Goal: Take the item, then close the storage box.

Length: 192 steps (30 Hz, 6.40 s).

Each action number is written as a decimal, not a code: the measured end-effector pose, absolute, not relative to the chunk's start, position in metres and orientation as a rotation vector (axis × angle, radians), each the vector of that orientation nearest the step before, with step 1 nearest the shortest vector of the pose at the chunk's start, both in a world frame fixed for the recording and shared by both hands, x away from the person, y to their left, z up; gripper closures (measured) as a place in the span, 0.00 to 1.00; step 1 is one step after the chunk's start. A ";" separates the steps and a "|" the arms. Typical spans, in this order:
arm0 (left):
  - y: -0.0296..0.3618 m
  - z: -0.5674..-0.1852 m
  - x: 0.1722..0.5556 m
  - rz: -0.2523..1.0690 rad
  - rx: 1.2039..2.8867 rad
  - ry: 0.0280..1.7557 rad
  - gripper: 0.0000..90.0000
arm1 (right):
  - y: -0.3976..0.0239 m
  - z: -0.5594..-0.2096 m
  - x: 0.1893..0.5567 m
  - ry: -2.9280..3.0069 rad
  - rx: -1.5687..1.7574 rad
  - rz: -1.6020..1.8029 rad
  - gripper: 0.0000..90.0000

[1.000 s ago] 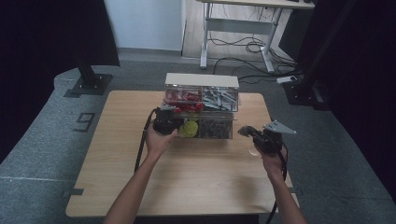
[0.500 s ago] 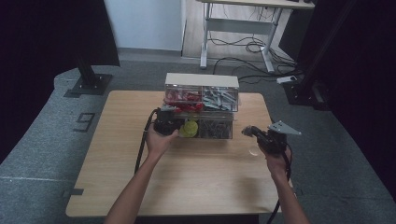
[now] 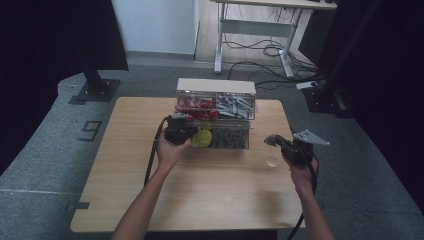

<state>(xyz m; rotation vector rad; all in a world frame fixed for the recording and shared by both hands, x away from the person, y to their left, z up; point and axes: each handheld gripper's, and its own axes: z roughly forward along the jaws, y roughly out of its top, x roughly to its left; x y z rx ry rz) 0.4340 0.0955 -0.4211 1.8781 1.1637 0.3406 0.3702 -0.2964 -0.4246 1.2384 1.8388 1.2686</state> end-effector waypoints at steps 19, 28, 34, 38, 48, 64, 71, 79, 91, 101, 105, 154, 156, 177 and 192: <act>0.093 -0.421 0.434 0.341 1.877 1.164 1.00 | -0.316 -0.430 0.371 1.793 1.295 1.247 0.99; 0.092 -0.422 0.434 0.339 1.881 1.162 1.00 | -0.326 -0.432 0.373 1.771 1.324 1.239 0.99; 0.090 -0.423 0.434 0.337 1.883 1.161 1.00 | -0.328 -0.434 0.374 1.771 1.334 1.238 0.99; 0.090 -0.423 0.434 0.335 1.884 1.161 0.99 | -0.324 -0.437 0.375 1.787 1.297 1.173 0.76; 0.090 -0.423 0.434 0.333 1.882 1.160 1.00 | -0.320 -0.440 0.369 1.748 1.277 1.183 0.68; 0.088 -0.424 0.434 0.338 1.887 1.156 1.00 | -0.316 -0.475 0.339 1.741 1.364 1.334 0.65; 0.089 -0.424 0.432 0.338 1.885 1.155 1.00 | -0.311 -0.484 0.329 1.746 1.370 1.377 0.65; 0.093 -0.425 0.430 0.342 1.888 1.157 1.00 | -0.306 -0.495 0.323 1.802 1.367 1.382 0.64; 0.094 -0.434 0.424 0.316 1.881 1.158 1.00 | -0.312 -0.498 0.315 1.797 1.376 1.390 0.64; 0.096 -0.435 0.419 0.311 1.873 1.150 1.00 | -0.313 -0.504 0.313 1.809 1.388 1.383 0.64; 0.095 -0.438 0.419 0.300 1.876 1.152 1.00 | -0.313 -0.506 0.311 1.816 1.382 1.382 0.64; 0.098 -0.476 0.415 0.231 1.889 1.202 1.00 | -0.310 -0.515 0.308 1.858 1.395 1.383 0.64; 0.097 -0.478 0.415 0.226 1.893 1.204 1.00 | -0.310 -0.515 0.308 1.861 1.395 1.381 0.64; 0.097 -0.490 0.413 0.193 1.898 1.214 1.00 | -0.309 -0.517 0.308 1.864 1.395 1.380 0.64; 0.096 -0.494 0.412 0.171 1.906 1.213 1.00 | -0.309 -0.518 0.308 1.865 1.395 1.379 0.64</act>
